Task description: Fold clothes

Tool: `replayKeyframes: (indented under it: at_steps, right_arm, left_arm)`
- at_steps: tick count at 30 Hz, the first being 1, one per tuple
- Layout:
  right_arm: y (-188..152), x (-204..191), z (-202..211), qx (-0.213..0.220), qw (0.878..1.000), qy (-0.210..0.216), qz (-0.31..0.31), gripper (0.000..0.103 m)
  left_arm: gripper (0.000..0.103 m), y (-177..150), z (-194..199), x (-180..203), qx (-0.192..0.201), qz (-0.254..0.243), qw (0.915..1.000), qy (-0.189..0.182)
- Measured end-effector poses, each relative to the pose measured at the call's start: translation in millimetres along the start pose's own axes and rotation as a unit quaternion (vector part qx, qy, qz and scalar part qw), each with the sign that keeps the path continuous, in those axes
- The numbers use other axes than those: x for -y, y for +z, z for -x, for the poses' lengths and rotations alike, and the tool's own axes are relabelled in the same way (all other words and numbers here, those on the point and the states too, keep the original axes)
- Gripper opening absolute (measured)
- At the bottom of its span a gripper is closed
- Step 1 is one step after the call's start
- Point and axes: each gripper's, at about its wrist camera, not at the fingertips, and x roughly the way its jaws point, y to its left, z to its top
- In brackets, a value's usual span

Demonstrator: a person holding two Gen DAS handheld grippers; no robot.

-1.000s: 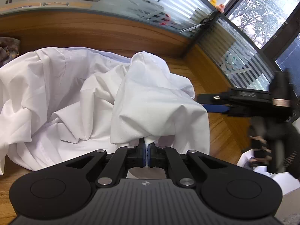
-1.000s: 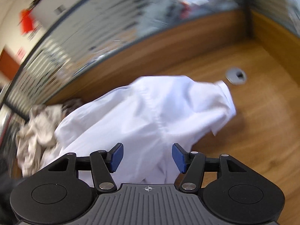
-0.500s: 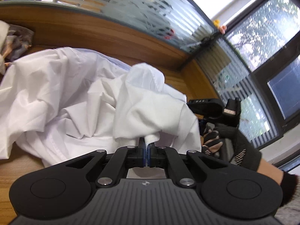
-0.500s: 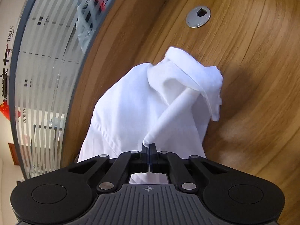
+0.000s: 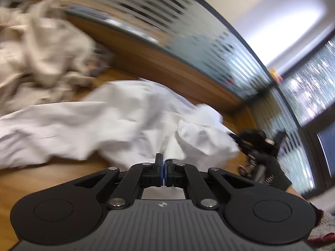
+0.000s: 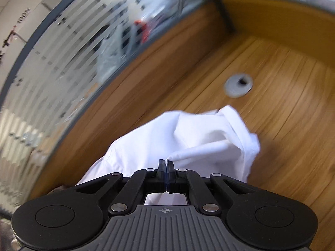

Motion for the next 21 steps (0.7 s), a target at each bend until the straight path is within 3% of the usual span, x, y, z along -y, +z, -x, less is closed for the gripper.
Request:
replayKeyframes:
  at_steps: [3,5,12,17,19,21]
  right_arm:
    - [8.4,1.9,0.4,0.017,0.999,-0.029,0.027,0.002]
    - [12.4,3.6,-0.1,0.021,0.998,-0.039,0.038,0.002]
    - [3.1,-27.3,2.6,0.005,0.990,-0.035,0.139,0.003]
    - [0.3,-34.9,15.5,-0.006,0.986,-0.017,0.166,0.003]
    - [-0.3,-33.4,23.7,-0.009,0.985,-0.011,0.169,0.003]
    - [-0.9,-30.1,32.3,-0.014,0.986,-0.004,0.169,0.003]
  left_arm:
    - [0.001,-3.6,23.4,-38.6,0.010,0.032,0.9988,0.035]
    - [0.001,-8.4,33.4,-61.9,0.006,0.054,0.9978,0.038]
    - [0.001,-36.7,40.9,-105.3,-0.018,0.088,0.9951,0.040]
    - [0.003,-50.2,42.3,-129.7,-0.019,0.117,0.9918,0.047]
    - [0.012,-53.9,44.9,-135.2,-0.016,0.115,0.9911,0.065]
    - [0.054,-55.3,49.5,-137.3,-0.011,0.116,0.9906,0.072]
